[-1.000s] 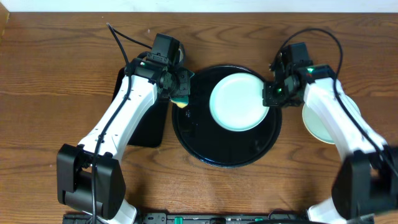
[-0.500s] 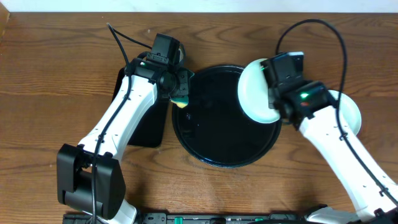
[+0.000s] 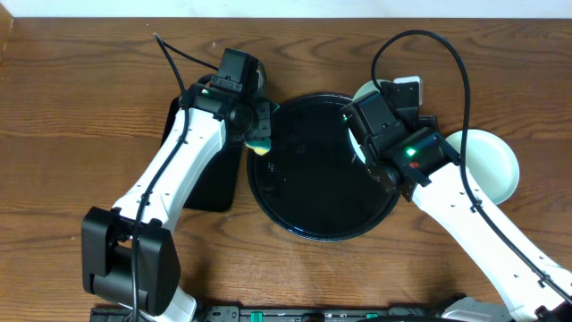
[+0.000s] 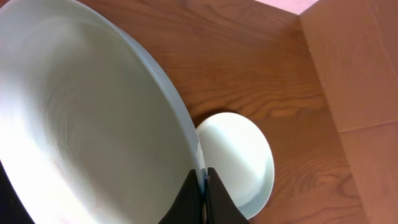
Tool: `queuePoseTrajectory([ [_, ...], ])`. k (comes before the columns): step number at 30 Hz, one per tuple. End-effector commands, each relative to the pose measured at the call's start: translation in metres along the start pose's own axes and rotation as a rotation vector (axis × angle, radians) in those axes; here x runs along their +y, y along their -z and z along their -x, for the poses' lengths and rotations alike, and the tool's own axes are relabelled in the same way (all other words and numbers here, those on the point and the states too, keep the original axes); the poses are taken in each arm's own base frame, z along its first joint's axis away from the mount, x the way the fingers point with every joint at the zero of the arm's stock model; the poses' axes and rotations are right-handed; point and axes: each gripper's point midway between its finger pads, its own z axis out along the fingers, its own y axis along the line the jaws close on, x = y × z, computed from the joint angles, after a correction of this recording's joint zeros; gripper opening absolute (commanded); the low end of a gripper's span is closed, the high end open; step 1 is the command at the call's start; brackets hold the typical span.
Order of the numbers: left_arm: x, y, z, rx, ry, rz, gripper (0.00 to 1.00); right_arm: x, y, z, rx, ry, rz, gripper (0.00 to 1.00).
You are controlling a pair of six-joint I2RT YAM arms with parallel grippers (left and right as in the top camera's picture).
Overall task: Clean dirty plates on tray and stack at the side
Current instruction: 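Lift the green plate with right gripper and carry it right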
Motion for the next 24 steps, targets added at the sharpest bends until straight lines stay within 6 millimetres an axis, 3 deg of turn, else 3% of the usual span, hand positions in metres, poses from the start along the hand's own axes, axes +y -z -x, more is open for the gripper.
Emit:
queuePoseTrajectory([
  [1, 0.0, 0.002, 0.003, -0.009, 0.003, 0.006, 0.08, -0.013, 0.004, 0.007, -0.041, -0.033, -0.064, 0.01],
  [8, 0.0, 0.002, 0.003, -0.009, 0.003, 0.006, 0.08, -0.034, 0.015, 0.022, -0.133, -0.015, -0.215, 0.01],
  [14, 0.0, 0.002, 0.003, -0.009, 0.003, 0.006, 0.08, -0.032, 0.037, 0.031, -0.226, 0.017, -0.285, 0.01],
  [24, 0.0, 0.002, 0.003, -0.009, 0.003, 0.006, 0.08, -0.028, 0.038, 0.03, -0.223, 0.022, -0.264, 0.01],
])
